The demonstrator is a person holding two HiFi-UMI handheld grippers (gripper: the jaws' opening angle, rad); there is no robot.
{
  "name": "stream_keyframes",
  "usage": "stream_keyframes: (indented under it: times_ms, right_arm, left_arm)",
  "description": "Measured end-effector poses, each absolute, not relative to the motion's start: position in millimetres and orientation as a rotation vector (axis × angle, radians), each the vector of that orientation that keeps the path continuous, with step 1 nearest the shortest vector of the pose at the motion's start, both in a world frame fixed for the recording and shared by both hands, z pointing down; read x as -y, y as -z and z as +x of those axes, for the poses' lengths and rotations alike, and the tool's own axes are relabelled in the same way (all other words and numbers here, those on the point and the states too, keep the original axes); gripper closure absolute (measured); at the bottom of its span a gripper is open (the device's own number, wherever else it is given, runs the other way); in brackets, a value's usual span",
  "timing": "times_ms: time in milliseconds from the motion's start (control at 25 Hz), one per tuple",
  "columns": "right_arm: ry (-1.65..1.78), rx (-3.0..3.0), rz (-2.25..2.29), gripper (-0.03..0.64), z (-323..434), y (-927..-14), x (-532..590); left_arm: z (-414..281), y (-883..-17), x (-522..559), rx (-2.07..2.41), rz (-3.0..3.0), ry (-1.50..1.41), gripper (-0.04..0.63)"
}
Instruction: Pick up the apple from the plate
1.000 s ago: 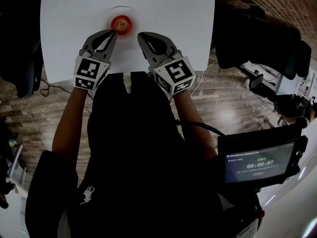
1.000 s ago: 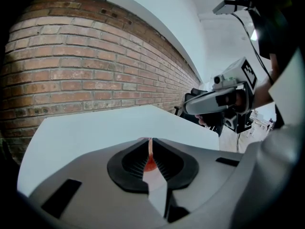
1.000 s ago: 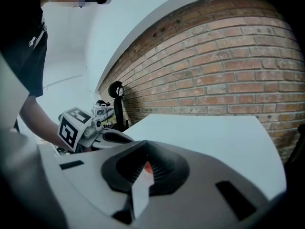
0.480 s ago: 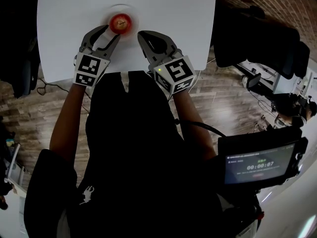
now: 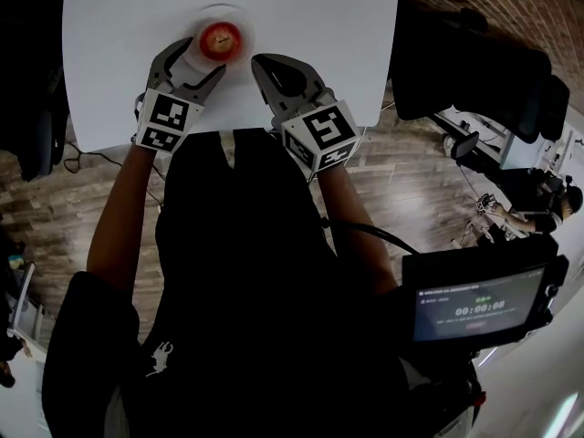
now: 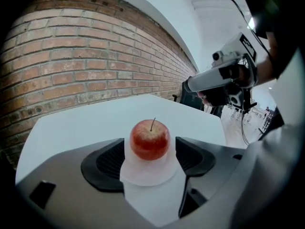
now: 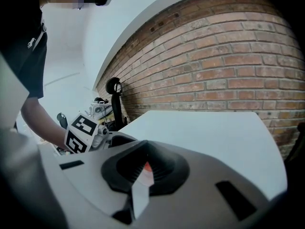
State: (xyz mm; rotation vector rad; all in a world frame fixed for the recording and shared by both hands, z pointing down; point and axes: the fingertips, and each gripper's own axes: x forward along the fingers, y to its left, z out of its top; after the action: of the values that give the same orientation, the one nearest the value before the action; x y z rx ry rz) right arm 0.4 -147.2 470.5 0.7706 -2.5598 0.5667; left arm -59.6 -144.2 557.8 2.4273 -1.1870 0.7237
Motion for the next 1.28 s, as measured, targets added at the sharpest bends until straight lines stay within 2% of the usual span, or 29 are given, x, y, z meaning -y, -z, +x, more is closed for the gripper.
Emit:
stream_keyframes:
  times_ms: [520,680,800,1280]
  right_arm:
    - [-0.565,2.553,0.773,0.614,0.5,-471.5,147.1]
    - [-0.568,2.549,0.781,0.614,2.0,-471.7,147.9]
    - [-0.569,2.543,0.785,0.614,3.7,-472.4,147.7]
    - [-0.568,2.531,0.793,0.614,8.1,-473.4,147.3]
  left_arm:
    - [-55.7,-571.0,149.4,1.156,2.455,-0.798,0.235]
    - [-50.3,-578.1,147.7,1.137,2.485,-0.843,0.168]
    - [-48.4,-579.7,149.0,1.141,2.491,-0.849,0.146]
    - [-41.2,-586.5,157.7,1.142,2.484,-0.837,0.143]
